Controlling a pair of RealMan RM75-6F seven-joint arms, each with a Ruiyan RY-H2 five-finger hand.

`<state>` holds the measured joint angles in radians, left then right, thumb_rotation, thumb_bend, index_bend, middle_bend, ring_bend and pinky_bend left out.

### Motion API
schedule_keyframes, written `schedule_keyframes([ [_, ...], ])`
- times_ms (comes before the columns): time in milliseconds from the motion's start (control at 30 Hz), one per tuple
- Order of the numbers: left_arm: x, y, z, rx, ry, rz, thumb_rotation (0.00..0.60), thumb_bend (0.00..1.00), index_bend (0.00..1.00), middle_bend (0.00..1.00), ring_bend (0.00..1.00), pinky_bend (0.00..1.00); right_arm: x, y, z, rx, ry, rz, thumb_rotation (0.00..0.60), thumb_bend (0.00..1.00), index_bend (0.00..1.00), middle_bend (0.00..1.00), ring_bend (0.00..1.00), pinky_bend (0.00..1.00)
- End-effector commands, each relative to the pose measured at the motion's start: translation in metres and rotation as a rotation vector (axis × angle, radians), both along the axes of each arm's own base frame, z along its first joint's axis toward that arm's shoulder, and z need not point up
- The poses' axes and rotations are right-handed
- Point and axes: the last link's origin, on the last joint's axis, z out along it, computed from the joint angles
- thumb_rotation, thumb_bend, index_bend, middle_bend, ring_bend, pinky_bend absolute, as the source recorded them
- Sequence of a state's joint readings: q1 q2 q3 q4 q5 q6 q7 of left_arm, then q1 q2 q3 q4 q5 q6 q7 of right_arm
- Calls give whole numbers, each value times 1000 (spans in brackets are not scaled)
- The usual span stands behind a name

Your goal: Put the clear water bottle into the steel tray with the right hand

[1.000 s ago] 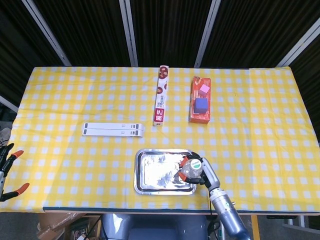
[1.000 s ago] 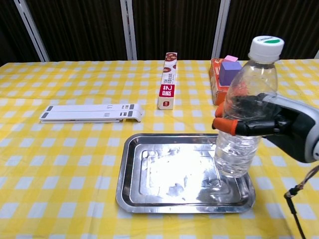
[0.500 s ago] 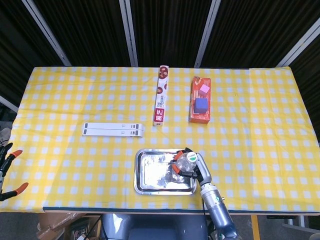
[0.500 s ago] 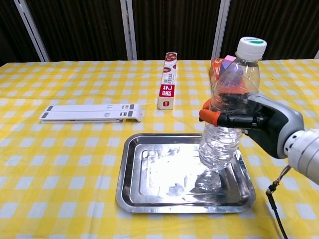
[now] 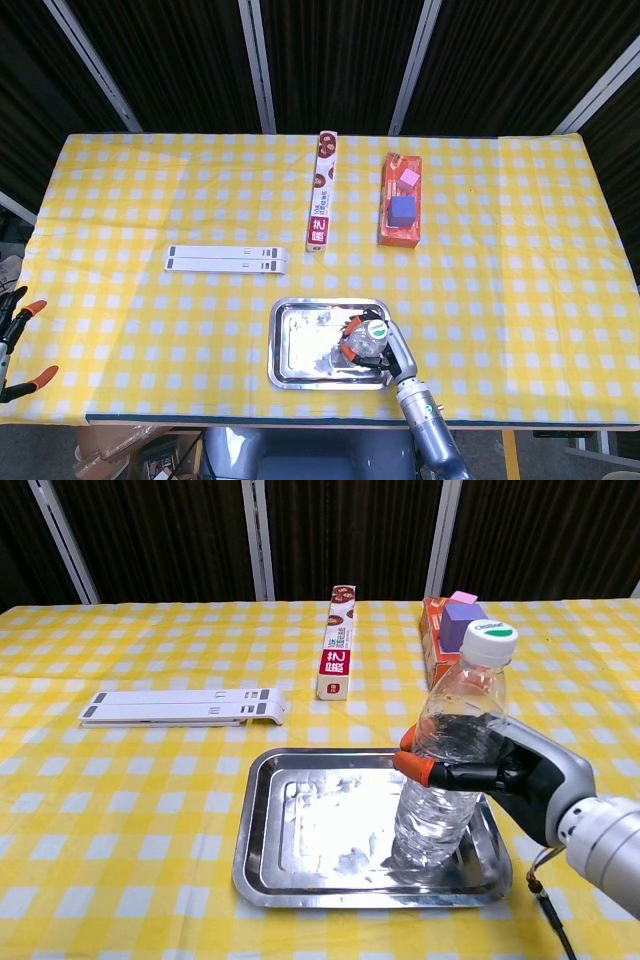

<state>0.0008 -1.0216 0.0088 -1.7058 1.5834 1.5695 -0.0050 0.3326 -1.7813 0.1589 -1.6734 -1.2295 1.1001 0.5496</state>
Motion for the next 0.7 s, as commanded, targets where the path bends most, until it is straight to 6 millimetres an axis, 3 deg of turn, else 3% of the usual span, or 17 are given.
schedule_keyframes([
  [33,0,0,0,-1,0,1,600,203,157,0,0,0,0,3,-6,11,4,16,600,399,673,580,233,0],
  [100,0,1,0,-2,1,0,600,203,157,0,0,0,0,4,-8,19,20,33,600,267,556,514,182,0],
  [167,0,1,-1,-3,2,-1,600,203,157,0,0,0,1,4,-9,30,22,51,600,162,423,370,87,0],
  [367,0,0,-1,-2,3,-1,600,202,158,0,0,0,-1,6,-7,88,18,110,600,91,145,113,0,0],
  [567,0,0,-1,-1,5,-3,600,203,157,0,0,0,-10,3,7,94,40,151,600,79,61,30,0,0],
  [700,0,0,-2,-5,8,-1,600,203,157,0,0,0,-22,0,27,84,59,171,600,76,44,13,0,0],
])
